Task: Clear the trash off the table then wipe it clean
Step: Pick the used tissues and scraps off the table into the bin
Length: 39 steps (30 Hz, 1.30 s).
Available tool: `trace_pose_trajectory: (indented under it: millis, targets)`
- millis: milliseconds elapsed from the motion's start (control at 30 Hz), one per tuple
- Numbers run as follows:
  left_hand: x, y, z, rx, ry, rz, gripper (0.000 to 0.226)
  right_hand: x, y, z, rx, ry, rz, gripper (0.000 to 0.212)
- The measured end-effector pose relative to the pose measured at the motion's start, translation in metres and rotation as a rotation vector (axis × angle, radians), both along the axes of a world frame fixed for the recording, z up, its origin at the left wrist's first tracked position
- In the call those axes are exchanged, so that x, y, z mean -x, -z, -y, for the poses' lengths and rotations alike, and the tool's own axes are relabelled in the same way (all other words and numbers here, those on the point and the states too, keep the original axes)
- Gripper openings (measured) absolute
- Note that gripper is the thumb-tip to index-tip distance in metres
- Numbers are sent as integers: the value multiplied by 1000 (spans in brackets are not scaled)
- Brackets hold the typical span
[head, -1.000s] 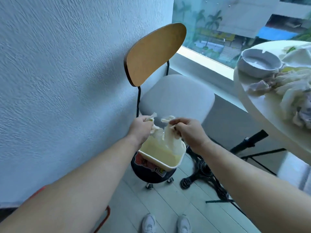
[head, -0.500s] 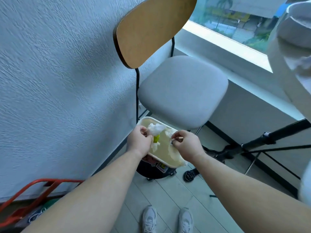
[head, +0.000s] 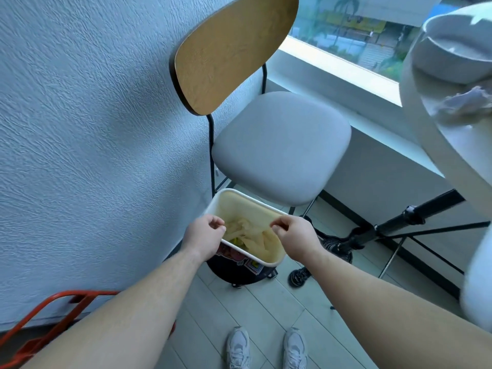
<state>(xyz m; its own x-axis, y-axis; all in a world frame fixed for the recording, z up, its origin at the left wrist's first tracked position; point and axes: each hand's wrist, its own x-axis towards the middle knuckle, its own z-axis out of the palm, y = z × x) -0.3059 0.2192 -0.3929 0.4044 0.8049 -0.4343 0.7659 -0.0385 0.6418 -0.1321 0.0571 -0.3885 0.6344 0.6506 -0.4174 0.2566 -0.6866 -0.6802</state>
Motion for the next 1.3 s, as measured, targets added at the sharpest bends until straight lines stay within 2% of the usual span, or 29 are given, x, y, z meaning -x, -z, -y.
trace_pose_trajectory:
  millis: [400, 767, 1033, 1300]
  targets:
    - [-14, -107, -18, -143, 112, 137, 5, 3, -104, 2, -185, 108, 62, 13]
    - [-64, -238, -26, -274, 161, 481, 7, -11, -251, 9, -520, 200, 195, 23]
    - [-146, -310, 24, -321, 364, 660, 9, -52, -327, 65, -613, 294, 376, 25]
    - [-237, -343, 110, -275, 453, 821, 10, -126, -361, 156, -615, 419, 524, 27]
